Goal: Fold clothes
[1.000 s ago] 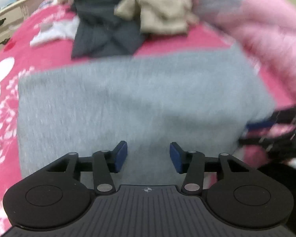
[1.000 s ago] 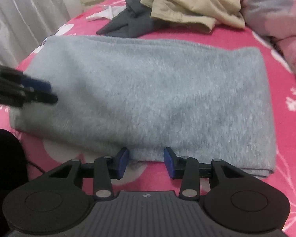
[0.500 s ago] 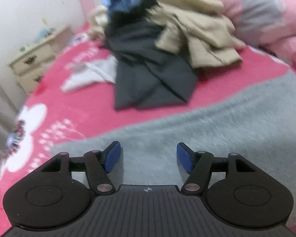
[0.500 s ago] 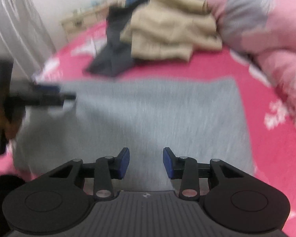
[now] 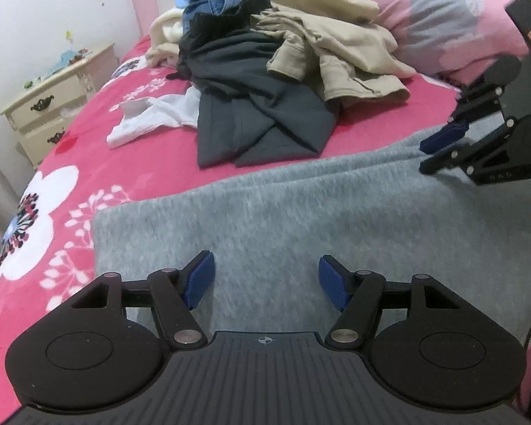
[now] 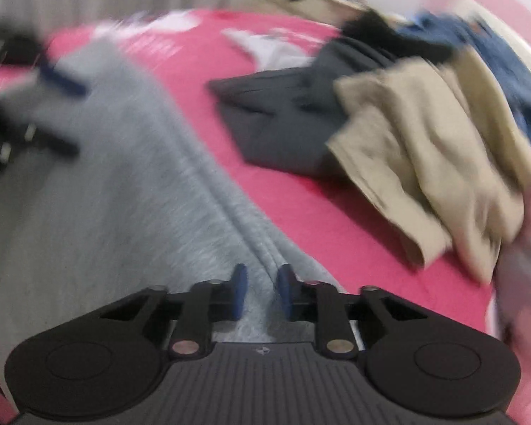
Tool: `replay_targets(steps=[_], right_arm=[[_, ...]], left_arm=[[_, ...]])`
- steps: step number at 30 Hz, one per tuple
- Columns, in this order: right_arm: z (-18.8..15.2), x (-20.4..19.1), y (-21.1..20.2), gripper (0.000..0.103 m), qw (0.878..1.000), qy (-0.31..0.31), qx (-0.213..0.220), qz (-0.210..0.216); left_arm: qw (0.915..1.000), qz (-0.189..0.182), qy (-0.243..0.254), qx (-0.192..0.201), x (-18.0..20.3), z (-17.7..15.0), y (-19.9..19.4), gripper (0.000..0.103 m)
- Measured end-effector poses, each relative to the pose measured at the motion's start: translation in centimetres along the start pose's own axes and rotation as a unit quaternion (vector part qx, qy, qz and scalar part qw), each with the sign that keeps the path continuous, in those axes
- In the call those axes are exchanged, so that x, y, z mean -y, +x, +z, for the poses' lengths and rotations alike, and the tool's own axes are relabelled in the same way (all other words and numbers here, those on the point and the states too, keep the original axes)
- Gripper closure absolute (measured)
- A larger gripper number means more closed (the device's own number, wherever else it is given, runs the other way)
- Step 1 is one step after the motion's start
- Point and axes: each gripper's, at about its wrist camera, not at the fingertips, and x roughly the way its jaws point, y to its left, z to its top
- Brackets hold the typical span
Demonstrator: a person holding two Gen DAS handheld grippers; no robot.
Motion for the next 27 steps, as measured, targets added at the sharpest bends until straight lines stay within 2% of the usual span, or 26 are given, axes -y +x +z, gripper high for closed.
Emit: replay_targets(steps=[3, 8, 13, 17, 18, 20, 22, 24, 25, 27], right_arm=[[0.2, -1.3, -0.7, 0.100, 0.998, -0.049, 0.005, -0.042], [0.6, -1.1, -1.8, 0.101, 0.996, -0.011, 0.036, -0.083], [-0.4, -2.0, 1.7, 0.101, 0.995, 0.001, 0.025, -0.101], [0.7, -1.7, 0.5, 0.101, 0.989, 0.014, 0.017, -0.145], [1.1, -1.6, -0.6, 0.100, 0.989, 0.026, 0.027, -0.142], [1.8, -1.7, -2.7, 0.099, 0.992, 0.044, 0.065, -0.103], [3.0, -2.7, -4.1, 0.098, 0.993, 0.043, 0.105, -0.014], [4.3, -4.9, -3.0, 0.098, 0.992, -0.004, 0.117, 0.056], [5.0, -6.1, -1.8, 0.099, 0.990, -0.032, 0.113, 0.073], [6.4, -6.7, 2.0, 0.103, 0.992, -0.046, 0.102, 0.062]], left_arm=[[0.9998, 0.018, 0.003, 0.011, 0.3, -0.3, -0.4, 0.036], [0.9992, 0.035, -0.002, 0.020, -0.1, -0.9, -0.6, 0.036], [0.9983, 0.050, 0.017, 0.026, 0.2, -1.3, -0.3, 0.035], [0.9971, 0.070, 0.002, 0.031, -0.4, -1.2, -0.8, 0.033], [0.9973, 0.065, -0.008, 0.034, -0.8, -1.2, -1.1, 0.033], [0.9972, 0.054, -0.033, 0.039, -1.8, -1.2, -1.6, 0.033], [0.9965, 0.067, -0.040, 0.030, -2.2, -1.3, -1.5, 0.033], [0.9962, 0.072, -0.044, 0.023, -2.5, -1.7, -1.3, 0.033], [0.9961, 0.072, -0.046, 0.022, -2.7, -1.9, -1.3, 0.033], [0.9963, 0.069, -0.046, 0.021, -2.6, -2.0, -1.4, 0.033]])
